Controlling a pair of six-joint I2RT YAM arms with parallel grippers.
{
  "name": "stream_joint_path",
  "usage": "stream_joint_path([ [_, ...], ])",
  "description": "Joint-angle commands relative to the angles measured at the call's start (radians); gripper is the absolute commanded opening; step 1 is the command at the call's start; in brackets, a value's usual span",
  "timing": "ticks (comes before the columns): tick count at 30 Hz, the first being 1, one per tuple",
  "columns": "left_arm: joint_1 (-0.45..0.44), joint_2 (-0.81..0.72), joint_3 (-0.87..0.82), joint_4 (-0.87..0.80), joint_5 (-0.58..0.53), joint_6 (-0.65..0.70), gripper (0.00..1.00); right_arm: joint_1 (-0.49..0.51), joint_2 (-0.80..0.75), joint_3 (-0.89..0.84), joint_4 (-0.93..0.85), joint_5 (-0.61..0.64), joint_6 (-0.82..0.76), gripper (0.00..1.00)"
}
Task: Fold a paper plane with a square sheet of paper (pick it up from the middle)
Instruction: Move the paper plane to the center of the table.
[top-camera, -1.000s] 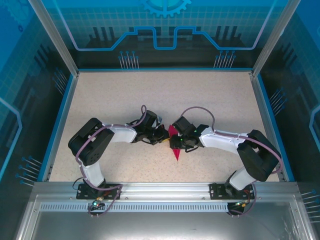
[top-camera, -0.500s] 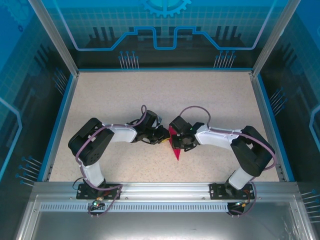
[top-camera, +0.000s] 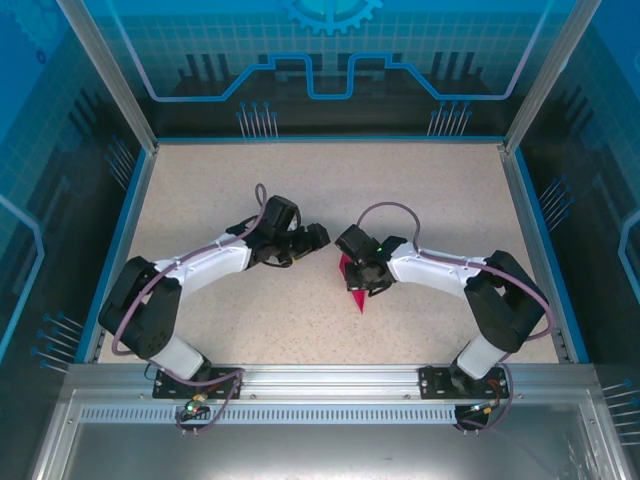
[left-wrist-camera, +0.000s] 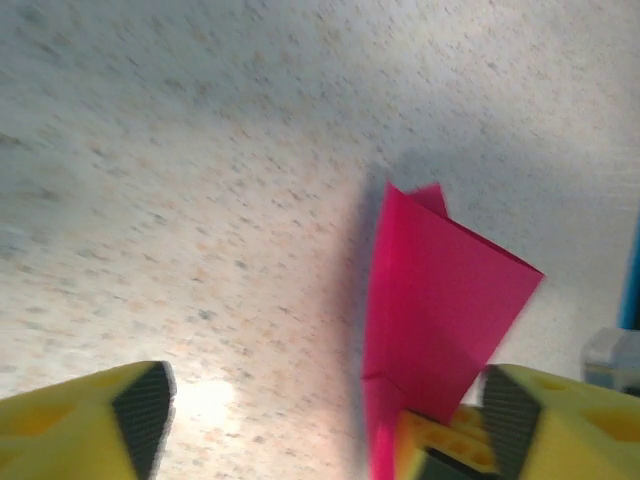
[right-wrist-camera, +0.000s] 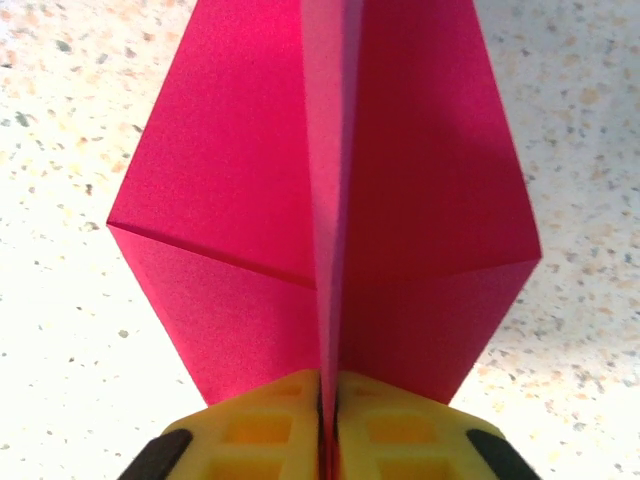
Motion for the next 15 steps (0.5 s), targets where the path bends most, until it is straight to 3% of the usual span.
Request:
stream_joint_path([
  [1, 0.007, -0.065, 0.024, -0.214, -0.209, 0.061, 0.99, 0.009, 0.075, 0.048, -0.050, 0.026, -0.010, 0.14],
  [11, 0.034, -0.105, 0.006, -0.266, -0.259, 0.063, 0.99, 0.011, 0.136, 0.063, -0.041, 0.009, 0.008, 0.20],
  [15, 0.050, -0.122, -0.004, -0.272, -0.265, 0.060, 0.99, 0.010, 0.148, 0.068, -0.041, 0.008, 0.010, 0.14],
])
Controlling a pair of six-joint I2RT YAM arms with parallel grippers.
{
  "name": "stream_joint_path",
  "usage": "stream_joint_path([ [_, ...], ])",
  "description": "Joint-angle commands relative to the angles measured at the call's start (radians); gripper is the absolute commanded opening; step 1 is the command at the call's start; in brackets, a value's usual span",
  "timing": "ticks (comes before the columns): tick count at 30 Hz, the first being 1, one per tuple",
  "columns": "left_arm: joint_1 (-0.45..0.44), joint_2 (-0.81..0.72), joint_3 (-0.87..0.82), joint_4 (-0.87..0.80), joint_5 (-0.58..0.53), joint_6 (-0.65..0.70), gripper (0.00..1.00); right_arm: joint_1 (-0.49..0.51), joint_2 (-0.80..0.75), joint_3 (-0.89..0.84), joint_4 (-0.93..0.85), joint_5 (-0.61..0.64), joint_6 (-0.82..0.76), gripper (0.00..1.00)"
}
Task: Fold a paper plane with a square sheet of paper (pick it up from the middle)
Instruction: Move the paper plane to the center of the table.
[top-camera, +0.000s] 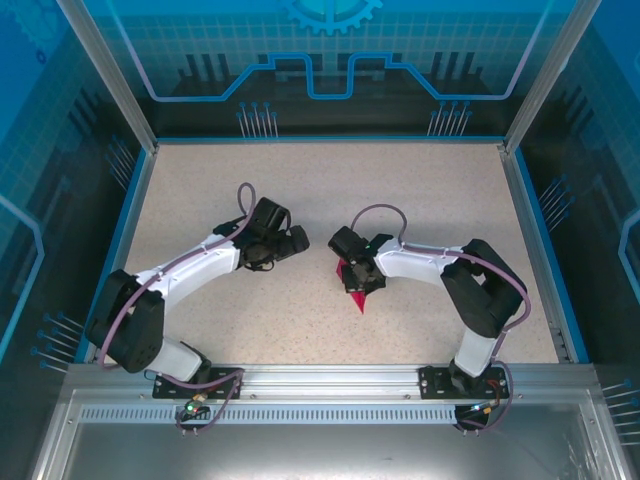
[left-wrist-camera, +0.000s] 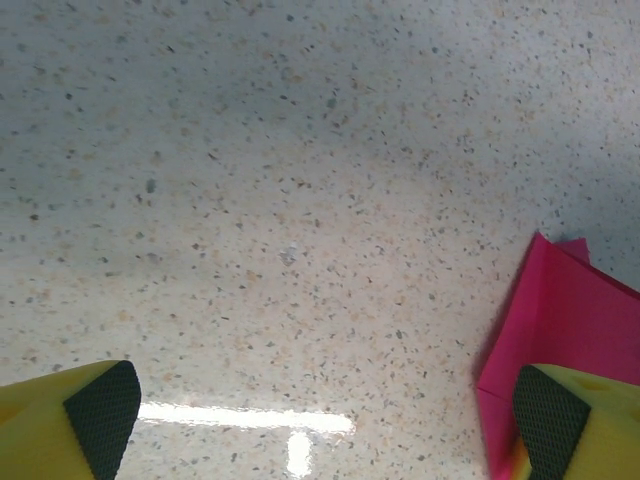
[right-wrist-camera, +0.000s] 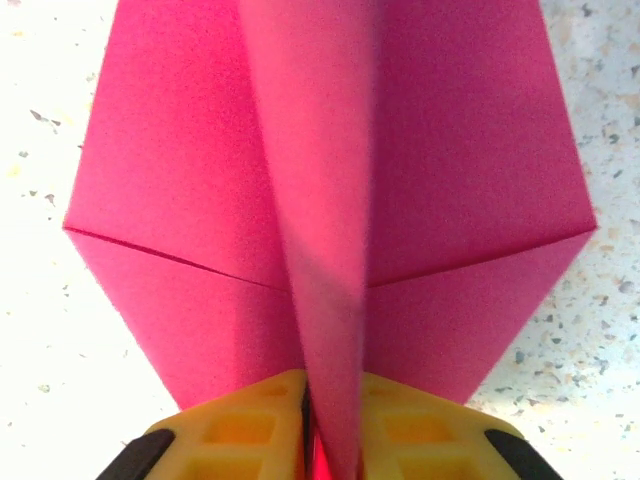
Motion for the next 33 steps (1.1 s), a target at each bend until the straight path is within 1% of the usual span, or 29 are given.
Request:
stream_joint_path([
  [1, 0.023, -0.044, -0.009, -0.046, -0.034, 0.015, 0.99, 0.010, 0.028, 0.030, -0.031, 0.006, 0.006, 0.12],
  [5, 0.051, -0.068, -0.019, -0.061, -0.037, 0.023, 0.99, 0.008, 0.013, 0.082, -0.051, 0.028, -0.012, 0.10],
  [7, 0.067, -0.083, -0.028, -0.067, -0.036, 0.028, 0.99, -0.001, 0.012, 0.139, -0.063, 0.041, -0.042, 0.10],
  [10, 0.094, -0.106, -0.035, -0.082, -0.036, 0.032, 0.99, -0.033, 0.052, 0.247, -0.077, 0.038, -0.084, 0.10],
  [18, 0.157, -0.157, -0.065, -0.114, -0.031, 0.054, 0.99, -0.133, 0.262, 0.496, -0.056, -0.013, -0.164, 0.10],
  [22, 0.178, -0.161, -0.080, -0.112, -0.018, 0.059, 0.99, -0.169, 0.387, 0.658, -0.093, -0.044, -0.198, 0.11],
  [25, 0.185, -0.160, -0.085, -0.110, -0.012, 0.062, 0.99, -0.181, 0.460, 0.739, -0.119, -0.057, -0.202, 0.12],
  [30, 0.188, -0.162, -0.093, -0.093, -0.003, 0.074, 0.99, -0.198, 0.547, 0.829, -0.170, -0.050, -0.176, 0.16],
  [32, 0.189, -0.160, -0.088, -0.096, -0.003, 0.080, 0.99, -0.200, 0.556, 0.847, -0.186, -0.041, -0.169, 0.17],
  [33, 0.190, -0.158, -0.084, -0.097, -0.004, 0.082, 0.99, -0.199, 0.589, 0.853, -0.193, -0.041, -0.165, 0.18],
])
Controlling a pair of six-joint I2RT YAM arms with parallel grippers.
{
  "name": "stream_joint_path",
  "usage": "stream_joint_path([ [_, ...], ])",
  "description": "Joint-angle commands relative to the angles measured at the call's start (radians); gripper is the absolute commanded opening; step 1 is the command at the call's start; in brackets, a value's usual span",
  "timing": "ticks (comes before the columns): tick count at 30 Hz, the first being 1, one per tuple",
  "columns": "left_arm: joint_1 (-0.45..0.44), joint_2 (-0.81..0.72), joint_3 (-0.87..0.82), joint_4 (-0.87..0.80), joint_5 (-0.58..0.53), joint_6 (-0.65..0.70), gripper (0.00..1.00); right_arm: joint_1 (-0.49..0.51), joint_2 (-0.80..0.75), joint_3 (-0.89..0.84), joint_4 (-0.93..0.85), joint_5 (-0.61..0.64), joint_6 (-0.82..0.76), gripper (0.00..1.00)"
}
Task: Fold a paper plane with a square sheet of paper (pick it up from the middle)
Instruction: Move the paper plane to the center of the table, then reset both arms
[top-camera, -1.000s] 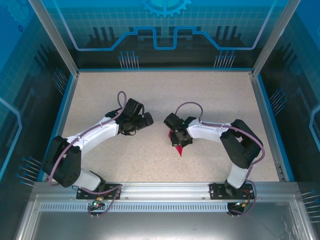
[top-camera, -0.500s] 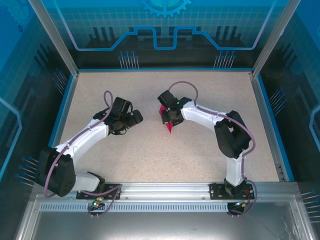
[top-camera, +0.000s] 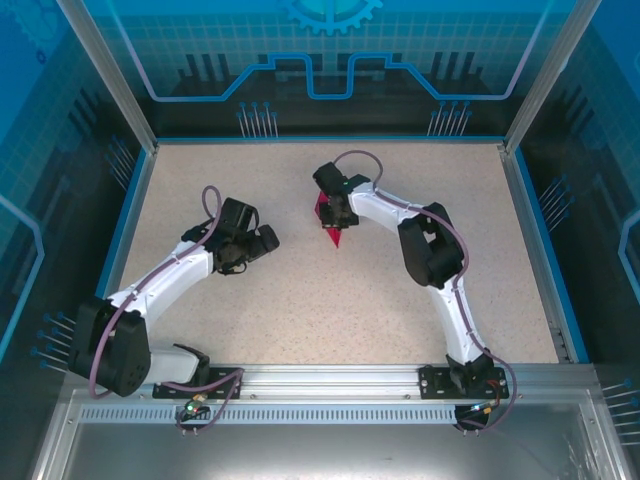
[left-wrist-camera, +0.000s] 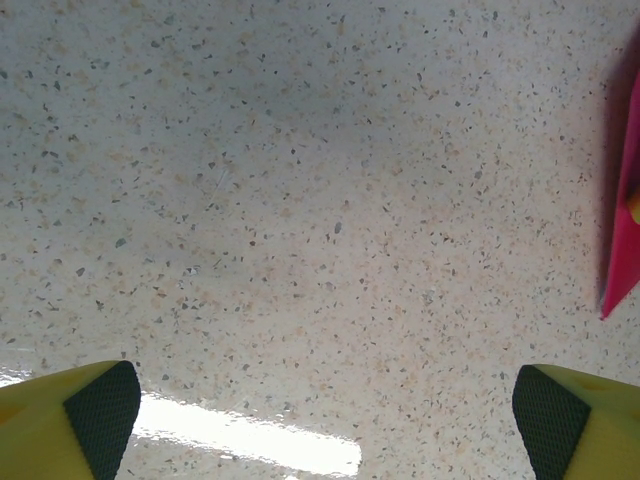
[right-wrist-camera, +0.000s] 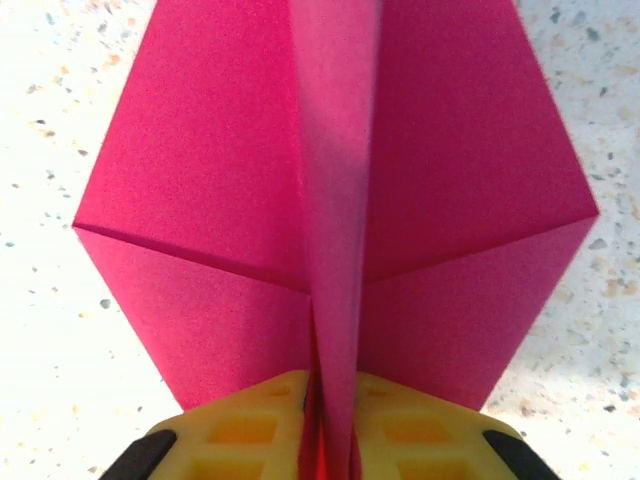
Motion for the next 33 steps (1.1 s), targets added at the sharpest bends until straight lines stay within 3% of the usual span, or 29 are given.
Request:
stream_joint_path([
  [1, 0.018, -0.015, 0.001, -0.014, 0.008, 0.030, 0.99, -0.013, 0.059, 0.048, -0.081, -0.005, 0.014, 0.19],
  [11, 0.036, -0.017, 0.032, -0.030, -0.014, 0.028, 0.99, -0.008, 0.039, 0.102, -0.150, -0.017, 0.056, 0.23],
  [21, 0.129, -0.039, 0.164, -0.119, -0.153, 0.095, 0.99, -0.031, -0.284, 0.138, -0.257, 0.031, 0.067, 0.58],
  [26, 0.199, -0.066, 0.145, -0.064, -0.215, 0.194, 0.99, -0.074, -0.539, -0.126, -0.125, 0.226, 0.030, 0.82],
  [28, 0.234, -0.086, 0.099, -0.002, -0.220, 0.228, 0.99, -0.105, -0.649, -0.287, -0.048, 0.314, -0.012, 0.96],
  [33, 0.280, -0.158, -0.072, 0.217, -0.310, 0.268, 0.99, -0.179, -0.883, -0.651, 0.212, 0.510, -0.178, 0.99],
])
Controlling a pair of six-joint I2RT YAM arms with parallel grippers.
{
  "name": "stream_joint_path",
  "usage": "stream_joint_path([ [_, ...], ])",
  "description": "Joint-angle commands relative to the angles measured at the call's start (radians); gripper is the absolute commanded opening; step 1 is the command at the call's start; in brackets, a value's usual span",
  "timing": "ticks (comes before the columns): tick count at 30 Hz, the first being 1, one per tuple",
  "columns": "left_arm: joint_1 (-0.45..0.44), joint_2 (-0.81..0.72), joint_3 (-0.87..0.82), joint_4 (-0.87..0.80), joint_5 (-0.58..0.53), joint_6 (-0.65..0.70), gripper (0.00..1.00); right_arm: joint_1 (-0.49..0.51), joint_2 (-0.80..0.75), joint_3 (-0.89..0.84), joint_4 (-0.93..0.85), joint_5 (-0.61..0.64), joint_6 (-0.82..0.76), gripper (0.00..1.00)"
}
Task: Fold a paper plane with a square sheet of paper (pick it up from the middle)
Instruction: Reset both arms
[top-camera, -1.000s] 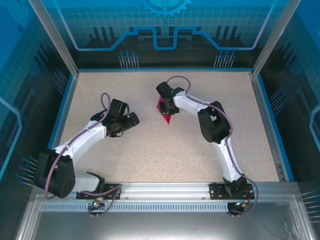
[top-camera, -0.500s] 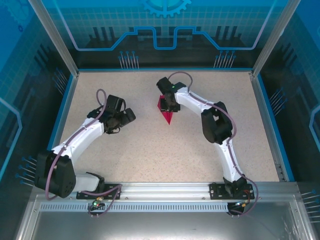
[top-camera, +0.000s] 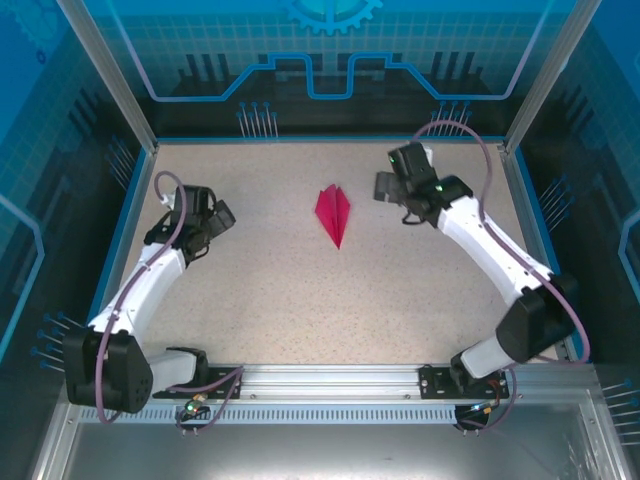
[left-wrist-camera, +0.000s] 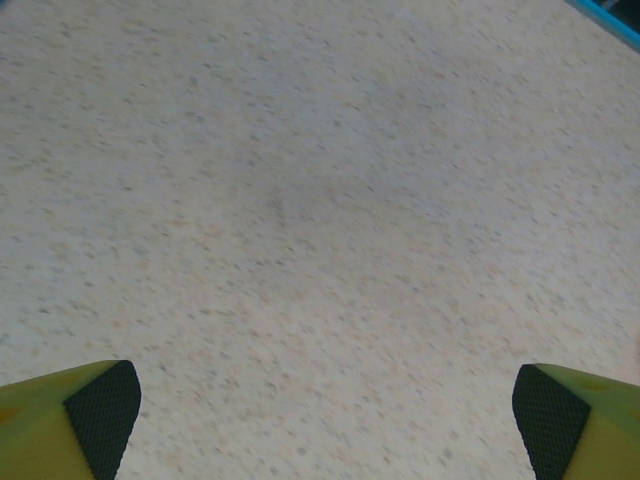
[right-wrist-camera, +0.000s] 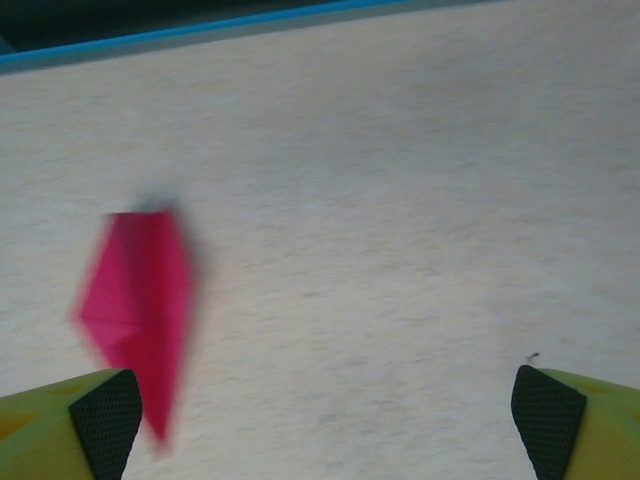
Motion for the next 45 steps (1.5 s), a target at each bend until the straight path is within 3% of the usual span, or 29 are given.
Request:
stream_joint_path([
  [1, 0.023, -0.048, -0.113, 0.183, -0.113, 0.071, 0.99, -0.049, -0.093, -0.219, 0.224, 0.181, -0.153, 0.99],
  [7, 0.034, -0.036, -0.285, 0.482, -0.189, 0.235, 0.99, -0.191, -0.233, -0.590, 0.575, 0.212, -0.290, 0.99],
  [11, 0.033, 0.024, -0.356, 0.673, -0.168, 0.325, 0.99, -0.248, -0.200, -0.721, 0.738, 0.168, -0.332, 0.99],
  [17, 0.036, 0.120, -0.457, 0.996, -0.005, 0.444, 0.99, -0.262, -0.116, -0.827, 1.030, 0.082, -0.436, 0.99],
  [21, 0.053, 0.164, -0.496, 1.160, 0.111, 0.473, 0.99, -0.291, -0.102, -0.877, 1.213, -0.045, -0.487, 0.99],
  [25, 0.069, 0.237, -0.508, 1.246, 0.189, 0.483, 0.99, -0.333, -0.049, -0.910, 1.331, -0.202, -0.480, 0.99],
  [31, 0.071, 0.306, -0.505, 1.299, 0.235, 0.499, 0.99, -0.335, 0.014, -0.925, 1.411, -0.289, -0.514, 0.99],
  [38, 0.061, 0.307, -0.496, 1.282, 0.213, 0.507, 0.99, -0.339, 0.023, -0.935, 1.435, -0.294, -0.511, 0.99],
  [45, 0.054, 0.311, -0.468, 1.236, 0.280, 0.546, 0.99, -0.340, 0.021, -0.935, 1.433, -0.293, -0.511, 0.99],
])
